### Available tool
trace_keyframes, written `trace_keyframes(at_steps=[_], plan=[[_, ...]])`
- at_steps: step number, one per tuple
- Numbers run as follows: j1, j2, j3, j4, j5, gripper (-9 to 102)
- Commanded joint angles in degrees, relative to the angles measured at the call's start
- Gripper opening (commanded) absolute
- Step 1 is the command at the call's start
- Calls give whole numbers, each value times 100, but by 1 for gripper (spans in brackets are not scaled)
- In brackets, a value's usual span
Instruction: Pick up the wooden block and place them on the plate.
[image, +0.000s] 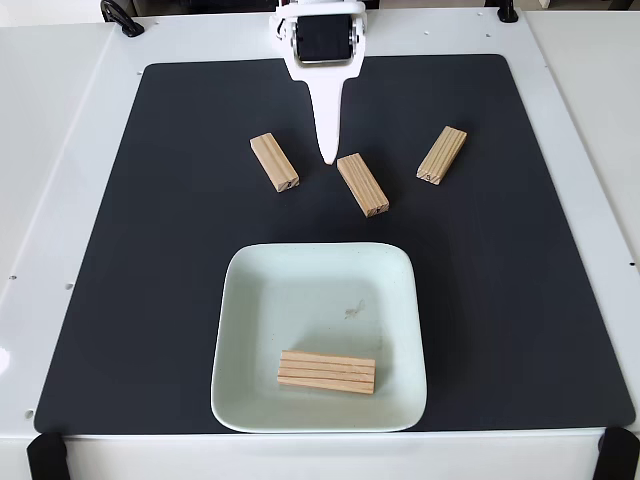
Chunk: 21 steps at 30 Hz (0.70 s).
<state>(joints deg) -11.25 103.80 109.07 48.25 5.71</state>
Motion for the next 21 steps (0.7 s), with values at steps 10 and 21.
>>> trace_keyframes(at_steps=[10,21], plan=[[501,1371,2540,-62,97,0],[1459,1327,1538,26,2241,0]])
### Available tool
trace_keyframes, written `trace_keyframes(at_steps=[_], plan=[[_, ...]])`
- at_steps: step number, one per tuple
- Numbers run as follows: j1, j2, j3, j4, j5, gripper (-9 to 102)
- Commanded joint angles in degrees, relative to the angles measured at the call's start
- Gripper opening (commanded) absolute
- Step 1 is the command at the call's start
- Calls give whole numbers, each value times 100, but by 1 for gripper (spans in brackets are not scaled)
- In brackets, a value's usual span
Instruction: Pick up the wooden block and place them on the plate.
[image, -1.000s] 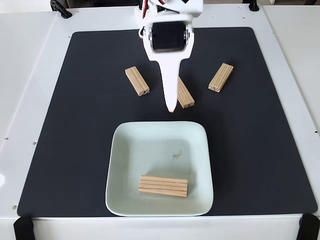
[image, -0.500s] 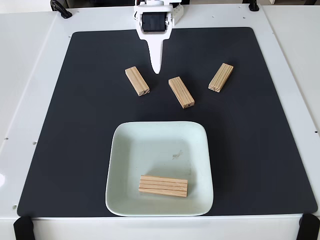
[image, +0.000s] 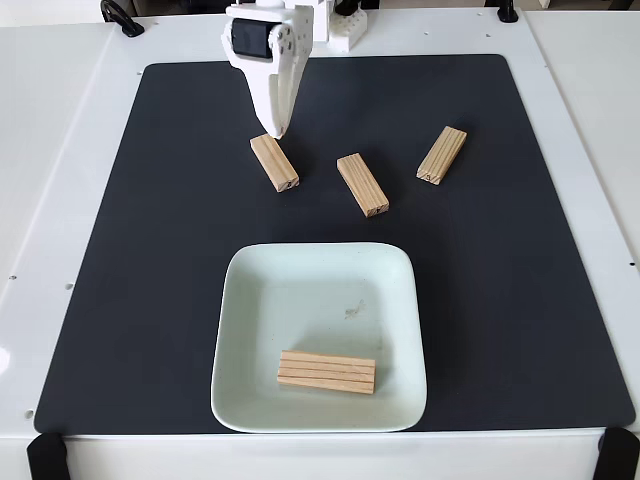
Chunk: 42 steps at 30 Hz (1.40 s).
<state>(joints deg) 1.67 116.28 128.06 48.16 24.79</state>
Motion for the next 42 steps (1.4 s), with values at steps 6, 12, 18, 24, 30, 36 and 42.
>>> trace_keyframes(at_steps=[6,12,18,24,30,36,42], plan=[[835,-193,-352,35,940,0],[1046,-545,-343,44,1591,0],[958,-615,-378,325,2074,0],[738,-624,-343,606,2426,0],[325,-633,-439,589,2936,0],[176,-642,-387,589,2953,0],[53,-642,-325,615,2874,6]])
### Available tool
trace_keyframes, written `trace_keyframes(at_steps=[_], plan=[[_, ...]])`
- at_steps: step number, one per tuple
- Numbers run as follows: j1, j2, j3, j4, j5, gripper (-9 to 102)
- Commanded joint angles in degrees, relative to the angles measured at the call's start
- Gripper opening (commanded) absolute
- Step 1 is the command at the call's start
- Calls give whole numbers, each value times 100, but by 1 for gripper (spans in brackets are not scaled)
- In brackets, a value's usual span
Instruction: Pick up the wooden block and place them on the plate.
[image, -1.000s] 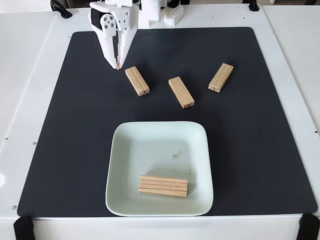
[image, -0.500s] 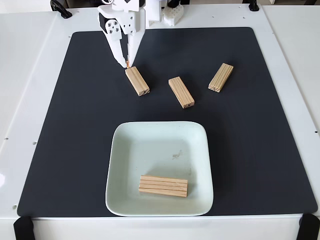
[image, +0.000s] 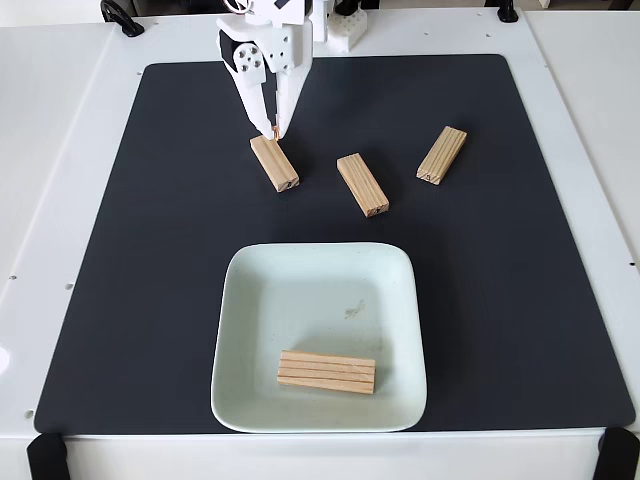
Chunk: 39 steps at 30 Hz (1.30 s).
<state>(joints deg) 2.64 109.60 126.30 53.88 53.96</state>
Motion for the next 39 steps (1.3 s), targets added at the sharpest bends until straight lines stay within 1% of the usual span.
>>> trace_keyframes(at_steps=[1,5,7,8,17,28,39], plan=[[-44,26,-158,88,-44,9],[-202,26,-185,316,-44,29],[-229,26,-176,422,-26,35],[-237,26,-176,439,-9,36],[-237,-176,-237,360,35,31],[-229,-1081,-1125,396,44,31],[-237,-1652,-1239,352,44,31]])
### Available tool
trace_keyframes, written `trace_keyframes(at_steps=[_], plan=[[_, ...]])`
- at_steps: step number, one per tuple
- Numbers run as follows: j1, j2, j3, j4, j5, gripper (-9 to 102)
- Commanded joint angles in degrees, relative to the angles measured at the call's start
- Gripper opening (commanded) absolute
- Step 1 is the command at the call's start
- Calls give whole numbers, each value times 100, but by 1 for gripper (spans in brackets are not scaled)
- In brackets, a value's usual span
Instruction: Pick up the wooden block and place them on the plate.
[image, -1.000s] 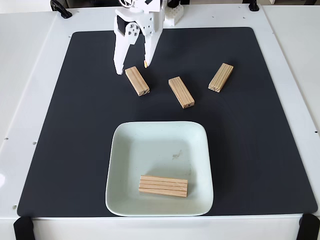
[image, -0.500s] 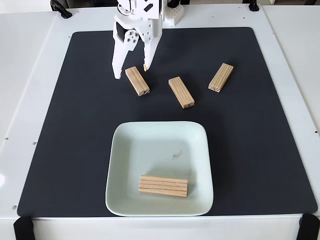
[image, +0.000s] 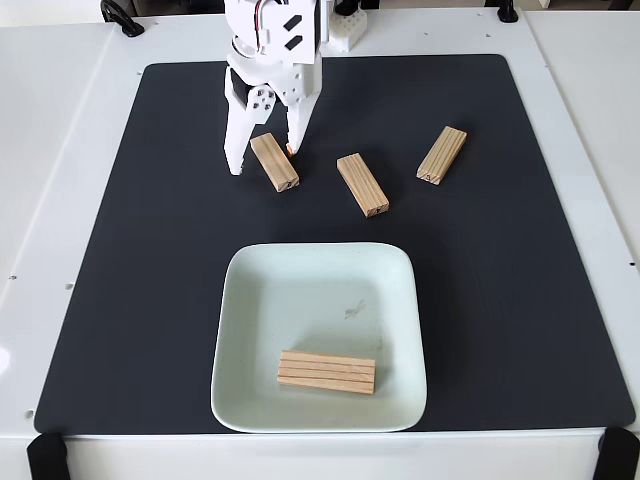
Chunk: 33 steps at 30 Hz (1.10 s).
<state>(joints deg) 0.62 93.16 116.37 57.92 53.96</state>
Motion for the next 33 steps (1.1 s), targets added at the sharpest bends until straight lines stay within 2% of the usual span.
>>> trace_keyframes(at_steps=[1,14,16,20,21,23,33], plan=[[-35,-53,-264,-62,44,31],[-35,-554,-571,-62,44,29],[-62,-562,-536,-62,44,23],[-149,-562,-519,-62,44,0],[-149,-562,-519,-62,44,-2],[-149,-562,-510,-53,44,1],[-193,-105,-26,-53,9,0]])
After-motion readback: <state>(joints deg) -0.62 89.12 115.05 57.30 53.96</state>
